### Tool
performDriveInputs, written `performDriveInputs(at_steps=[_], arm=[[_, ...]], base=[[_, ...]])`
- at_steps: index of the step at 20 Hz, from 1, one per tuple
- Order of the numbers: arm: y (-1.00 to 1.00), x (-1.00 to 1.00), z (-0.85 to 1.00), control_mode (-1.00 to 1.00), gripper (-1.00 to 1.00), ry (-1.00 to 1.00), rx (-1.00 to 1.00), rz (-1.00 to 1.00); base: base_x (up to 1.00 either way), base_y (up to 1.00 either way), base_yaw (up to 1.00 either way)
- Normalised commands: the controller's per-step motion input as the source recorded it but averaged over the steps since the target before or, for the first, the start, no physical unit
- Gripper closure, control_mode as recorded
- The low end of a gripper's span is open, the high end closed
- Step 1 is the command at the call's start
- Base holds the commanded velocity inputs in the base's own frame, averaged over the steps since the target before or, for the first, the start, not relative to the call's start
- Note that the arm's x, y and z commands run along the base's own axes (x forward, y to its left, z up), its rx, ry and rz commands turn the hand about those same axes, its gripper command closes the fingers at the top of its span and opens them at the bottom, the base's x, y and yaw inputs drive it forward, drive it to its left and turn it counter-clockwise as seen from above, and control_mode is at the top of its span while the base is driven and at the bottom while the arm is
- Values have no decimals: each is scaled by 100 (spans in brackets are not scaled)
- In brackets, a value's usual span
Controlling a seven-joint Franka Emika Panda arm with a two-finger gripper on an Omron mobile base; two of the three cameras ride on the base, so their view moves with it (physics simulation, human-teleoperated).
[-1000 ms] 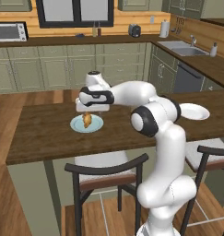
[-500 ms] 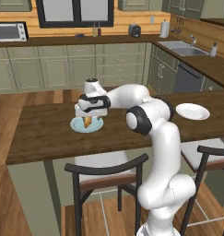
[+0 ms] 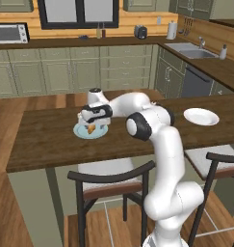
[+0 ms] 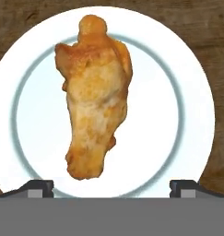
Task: Pick the chicken drumstick and eggplant from their plates and place them in the bowl. Then put the bowl in the fridge.
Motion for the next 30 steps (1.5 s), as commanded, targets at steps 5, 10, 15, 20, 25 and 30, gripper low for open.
performDriveInputs(at_steps=[5,10,15,20,25,30], arm=[[9,48,-23,-100,-100,0,0,-3],[13,57,-20,-100,-100,0,0,-3],[0,12,-9,-100,100,0,0,-1],[-36,-82,0,-100,100,0,1,0],[-48,-100,5,-100,100,-14,2,0],[-33,-100,60,-100,100,-37,0,0]], base=[[0,0,0],[0,0,0],[0,0,0],[0,0,0],[0,0,0],[0,0,0]])
